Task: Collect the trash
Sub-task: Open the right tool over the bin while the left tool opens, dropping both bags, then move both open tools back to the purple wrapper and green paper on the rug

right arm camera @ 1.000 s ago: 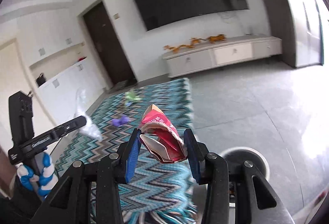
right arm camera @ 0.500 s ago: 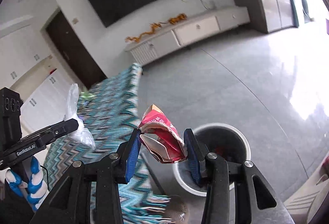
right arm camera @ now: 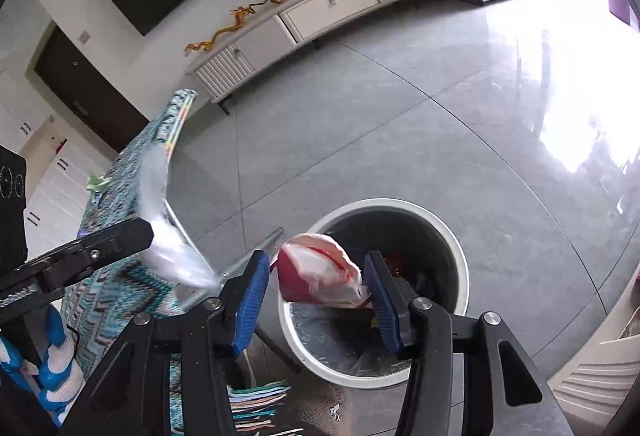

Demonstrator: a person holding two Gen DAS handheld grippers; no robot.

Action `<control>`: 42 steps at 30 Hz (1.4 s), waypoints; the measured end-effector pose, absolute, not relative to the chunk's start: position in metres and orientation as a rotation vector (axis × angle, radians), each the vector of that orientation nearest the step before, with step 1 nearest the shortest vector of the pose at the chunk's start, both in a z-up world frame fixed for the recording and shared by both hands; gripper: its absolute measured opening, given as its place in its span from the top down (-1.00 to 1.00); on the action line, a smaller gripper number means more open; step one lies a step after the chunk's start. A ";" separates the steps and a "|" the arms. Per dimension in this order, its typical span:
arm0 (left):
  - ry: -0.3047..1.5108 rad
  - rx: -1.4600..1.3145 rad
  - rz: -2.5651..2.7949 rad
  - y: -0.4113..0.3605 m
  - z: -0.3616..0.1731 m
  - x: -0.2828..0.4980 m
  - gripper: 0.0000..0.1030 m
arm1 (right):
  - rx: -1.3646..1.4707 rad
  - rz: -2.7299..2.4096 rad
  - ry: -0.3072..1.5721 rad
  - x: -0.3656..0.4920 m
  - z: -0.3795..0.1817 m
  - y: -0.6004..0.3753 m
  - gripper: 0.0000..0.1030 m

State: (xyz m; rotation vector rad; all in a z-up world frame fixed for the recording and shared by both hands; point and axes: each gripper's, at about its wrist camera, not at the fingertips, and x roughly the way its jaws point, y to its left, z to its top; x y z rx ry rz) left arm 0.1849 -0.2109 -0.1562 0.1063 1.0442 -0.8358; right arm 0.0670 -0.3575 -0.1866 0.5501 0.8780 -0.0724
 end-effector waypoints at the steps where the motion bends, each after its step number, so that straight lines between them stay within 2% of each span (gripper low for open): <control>1: 1.045 0.100 -0.843 -0.213 -0.157 0.185 -0.05 | 0.553 -0.081 0.883 0.067 -0.189 -0.360 0.00; 2: 1.047 0.098 -0.847 -0.215 -0.157 0.185 -0.05 | 0.555 -0.089 0.886 0.067 -0.190 -0.362 -0.05; 9: 1.027 0.118 -0.803 -0.212 -0.154 0.183 -0.06 | 0.572 -0.114 0.874 0.054 -0.185 -0.369 -0.06; 23: 0.786 0.166 -0.612 -0.153 -0.094 0.139 -0.07 | 0.516 -0.082 0.775 0.027 -0.132 -0.343 -0.06; 28: 0.699 0.167 -0.570 -0.132 -0.073 0.116 -0.36 | 0.479 -0.064 0.740 0.019 -0.108 -0.325 -0.06; 35: 0.622 0.117 -0.530 -0.091 -0.043 0.097 -0.41 | 0.419 -0.039 0.693 0.009 -0.077 -0.294 -0.07; 42: 0.555 0.076 -0.492 -0.052 -0.020 0.079 -0.41 | 0.348 -0.008 0.642 -0.002 -0.044 -0.259 -0.15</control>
